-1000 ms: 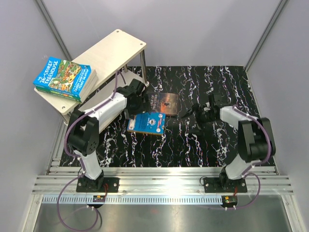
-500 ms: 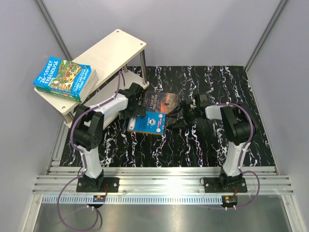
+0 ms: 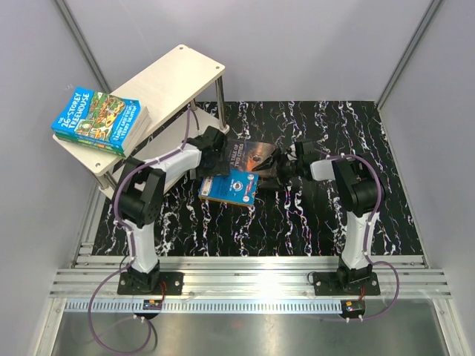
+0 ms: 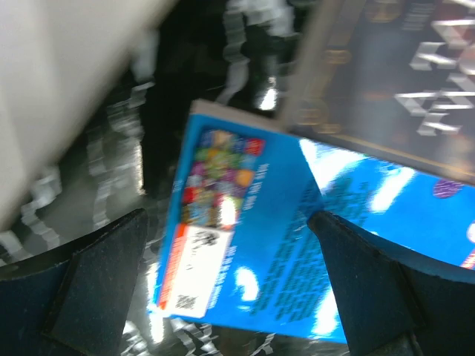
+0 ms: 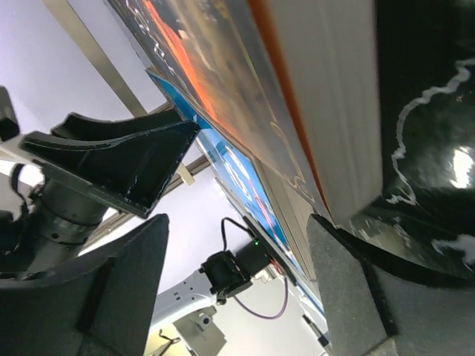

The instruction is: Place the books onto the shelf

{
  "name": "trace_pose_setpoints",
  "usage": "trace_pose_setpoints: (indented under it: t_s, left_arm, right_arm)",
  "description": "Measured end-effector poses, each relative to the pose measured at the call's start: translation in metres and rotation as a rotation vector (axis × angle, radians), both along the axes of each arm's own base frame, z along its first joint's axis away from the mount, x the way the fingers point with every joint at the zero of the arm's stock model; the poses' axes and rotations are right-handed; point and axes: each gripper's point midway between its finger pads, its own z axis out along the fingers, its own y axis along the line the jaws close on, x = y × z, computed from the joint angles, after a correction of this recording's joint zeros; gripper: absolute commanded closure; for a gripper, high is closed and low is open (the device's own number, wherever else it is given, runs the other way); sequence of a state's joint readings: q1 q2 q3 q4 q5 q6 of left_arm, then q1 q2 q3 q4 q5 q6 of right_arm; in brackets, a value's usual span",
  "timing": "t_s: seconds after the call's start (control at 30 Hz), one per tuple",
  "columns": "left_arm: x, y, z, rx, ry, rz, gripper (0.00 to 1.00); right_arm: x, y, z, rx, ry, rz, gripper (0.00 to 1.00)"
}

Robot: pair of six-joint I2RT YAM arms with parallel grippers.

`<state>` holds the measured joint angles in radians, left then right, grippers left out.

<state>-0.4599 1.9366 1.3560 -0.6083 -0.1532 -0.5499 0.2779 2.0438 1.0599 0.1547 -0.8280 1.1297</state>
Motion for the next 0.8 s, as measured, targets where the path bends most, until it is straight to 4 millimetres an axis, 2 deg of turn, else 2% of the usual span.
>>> trace_pose_setpoints:
  t_s: [0.13, 0.17, 0.2, 0.23, 0.33, 0.6, 0.77, 0.8]
  left_arm:
    - [0.004, -0.03, -0.001, -0.025, -0.018, -0.051, 0.01]
    - [0.004, -0.031, 0.0, -0.011, -0.024, -0.056, 0.01]
    - [0.003, -0.032, 0.0, -0.008, -0.026, -0.057, 0.01]
    - [0.003, -0.032, 0.0, -0.009, -0.026, -0.054, 0.01]
    - [0.001, -0.037, 0.0, -0.016, -0.023, -0.052, 0.01]
    - [-0.008, -0.064, 0.0, -0.033, -0.014, -0.082, 0.01]
    - [-0.012, -0.068, 0.0, -0.04, 0.005, -0.085, 0.01]
    - [-0.014, -0.069, -0.001, -0.042, 0.011, -0.087, 0.01]
  right_arm:
    - [-0.002, 0.005, -0.003, 0.004, -0.012, 0.013, 0.31]
    - [-0.004, 0.004, -0.005, 0.002, -0.009, 0.013, 0.34]
    - [-0.005, 0.003, -0.006, -0.003, -0.007, 0.011, 0.46]
    - [-0.005, 0.003, -0.008, -0.008, -0.008, 0.01, 0.51]
    - [-0.012, -0.003, -0.014, -0.049, 0.014, -0.001, 0.63]
    - [-0.026, -0.014, 0.006, -0.121, 0.007, -0.007, 0.65]
    - [-0.032, -0.019, -0.001, -0.158, 0.015, -0.001, 0.65]
    - [-0.035, -0.021, -0.005, -0.172, 0.02, 0.003, 0.69]
